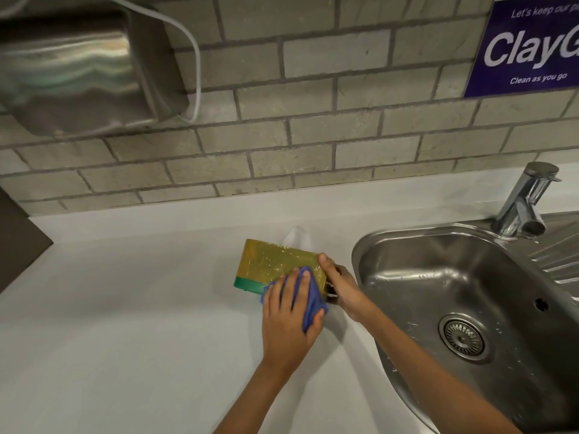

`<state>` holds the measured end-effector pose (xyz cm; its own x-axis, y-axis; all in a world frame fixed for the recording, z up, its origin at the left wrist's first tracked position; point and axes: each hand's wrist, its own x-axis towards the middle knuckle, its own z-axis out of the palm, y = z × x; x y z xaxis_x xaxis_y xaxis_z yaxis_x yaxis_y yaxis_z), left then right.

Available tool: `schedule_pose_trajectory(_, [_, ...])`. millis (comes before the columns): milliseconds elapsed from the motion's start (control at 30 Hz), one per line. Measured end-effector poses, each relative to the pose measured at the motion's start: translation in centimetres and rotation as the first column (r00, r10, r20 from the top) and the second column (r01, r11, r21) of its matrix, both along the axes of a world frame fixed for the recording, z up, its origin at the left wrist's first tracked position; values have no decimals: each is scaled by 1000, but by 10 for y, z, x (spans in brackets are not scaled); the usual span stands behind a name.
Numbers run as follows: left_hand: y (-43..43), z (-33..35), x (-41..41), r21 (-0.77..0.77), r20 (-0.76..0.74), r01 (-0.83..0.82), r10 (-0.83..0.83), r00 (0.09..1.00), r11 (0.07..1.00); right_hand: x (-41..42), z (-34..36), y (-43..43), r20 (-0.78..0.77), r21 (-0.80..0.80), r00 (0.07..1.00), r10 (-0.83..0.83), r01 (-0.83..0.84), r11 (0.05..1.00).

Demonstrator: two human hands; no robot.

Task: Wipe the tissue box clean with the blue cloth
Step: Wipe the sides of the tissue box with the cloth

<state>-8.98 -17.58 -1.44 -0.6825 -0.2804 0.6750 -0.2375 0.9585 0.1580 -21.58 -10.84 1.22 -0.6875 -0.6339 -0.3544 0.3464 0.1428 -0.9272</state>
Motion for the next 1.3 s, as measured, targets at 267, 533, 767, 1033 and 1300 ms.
schedule_pose_trajectory(267, [-8,39,-22,531,-76,-201,283,956,823,13,7,-15,-73,-27,989,-131,129,991])
schedule_pose_trajectory(533, [-13,36,-25,846,-116,-39,254,960,531,39,2,-12,-219,-258,918,-330,272,927])
schedule_pose_trajectory(767, [-20,36,-18,966,-120,24,364,924,257,73,-10,-8,-411,-260,858,-309,215,941])
schedule_pose_trajectory(1033, [-37,33,-9,987,-97,17,520,848,158,103,-24,-6,-574,-235,794,-198,71,969])
schedule_pose_trajectory(1300, [-44,41,-9,1000,0,-7,632,775,8,115,-32,-7,-632,-84,774,35,-114,990])
